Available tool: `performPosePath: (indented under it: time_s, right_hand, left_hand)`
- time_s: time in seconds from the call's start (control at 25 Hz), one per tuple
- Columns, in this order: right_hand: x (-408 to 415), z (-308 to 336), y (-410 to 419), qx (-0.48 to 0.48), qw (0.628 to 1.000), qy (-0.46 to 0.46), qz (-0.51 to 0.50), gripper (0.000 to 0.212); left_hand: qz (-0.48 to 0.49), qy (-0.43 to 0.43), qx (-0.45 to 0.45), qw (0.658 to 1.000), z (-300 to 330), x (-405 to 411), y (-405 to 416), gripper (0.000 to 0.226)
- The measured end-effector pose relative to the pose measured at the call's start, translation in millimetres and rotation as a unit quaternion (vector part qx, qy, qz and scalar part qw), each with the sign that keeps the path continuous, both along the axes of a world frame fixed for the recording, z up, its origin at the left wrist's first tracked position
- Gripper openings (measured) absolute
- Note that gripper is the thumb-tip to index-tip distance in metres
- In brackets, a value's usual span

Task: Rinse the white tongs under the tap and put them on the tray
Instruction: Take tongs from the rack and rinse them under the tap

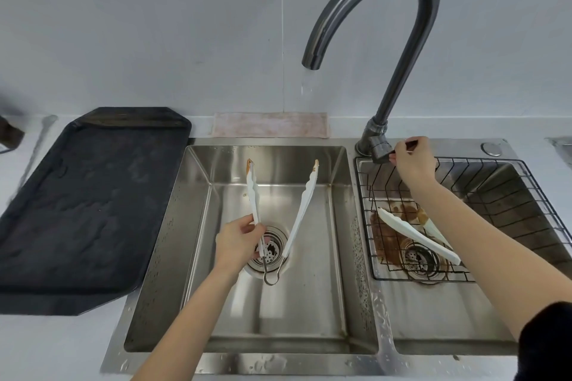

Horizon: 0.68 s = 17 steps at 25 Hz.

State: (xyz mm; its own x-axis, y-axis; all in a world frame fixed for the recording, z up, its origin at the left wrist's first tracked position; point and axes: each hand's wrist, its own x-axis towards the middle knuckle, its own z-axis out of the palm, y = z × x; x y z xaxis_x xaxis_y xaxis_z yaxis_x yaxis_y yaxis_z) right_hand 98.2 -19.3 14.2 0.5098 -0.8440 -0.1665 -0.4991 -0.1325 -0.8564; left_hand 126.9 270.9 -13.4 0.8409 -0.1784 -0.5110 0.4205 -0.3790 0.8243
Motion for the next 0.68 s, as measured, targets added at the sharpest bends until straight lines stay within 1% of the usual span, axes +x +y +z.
performPosePath:
  time_s: [0.12,0.2,0.24,0.32,0.36,0.4,0.48,0.56,0.6,0.68]
  right_hand:
    - [-2.5,3.1,1.7,0.026,1.0,-0.009,0.0,0.024]
    - [-1.7,7.1,6.8,0.031,0.999,-0.031,-0.02,0.011]
    - [-1.6,6.9,11.8,0.038,0.997,-0.045,-0.044,0.015]
    - [-3.7,0.3,31.4,0.087,0.99,-0.055,-0.096,0.045]
    - [-5.2,-4.3,47.4,0.133,0.985,-0.055,-0.1,0.052]
    - [-6.2,-9.5,66.4,0.189,0.978,-0.052,-0.077,0.052]
    - [-4.2,-20.0,103.5,0.309,0.95,-0.038,0.019,0.042]
    - [5.4,-30.1,130.7,0.414,0.906,-0.047,0.079,0.039]
    - [12.5,-34.8,139.2,0.456,0.883,-0.063,0.088,0.04]
    - [27.3,-42.1,148.1,0.523,0.843,-0.098,0.079,0.041]
  left_hand:
    - [0.005,0.004,0.002,1.0,1.4,-1.7,0.1,0.021]
    - [0.008,0.007,0.004,1.0,1.1,-1.5,0.5,0.019]
    - [0.009,0.007,0.002,1.0,1.1,-1.2,0.8,0.018]
    - [0.013,0.005,-0.002,1.0,0.8,-1.2,0.2,0.018]
    - [0.017,0.001,-0.002,1.0,0.7,-0.9,-0.6,0.018]
    - [0.021,-0.002,0.0,1.0,-0.3,-0.3,-0.9,0.02]
    - [0.035,-0.01,0.0,0.999,-1.0,0.6,-0.4,0.024]
    - [0.034,-0.032,0.006,0.999,0.5,1.7,3.5,0.034]
    - [0.033,-0.045,0.013,0.998,0.9,3.0,6.5,0.037]
    - [0.042,-0.064,0.015,0.997,3.0,7.9,12.8,0.035]
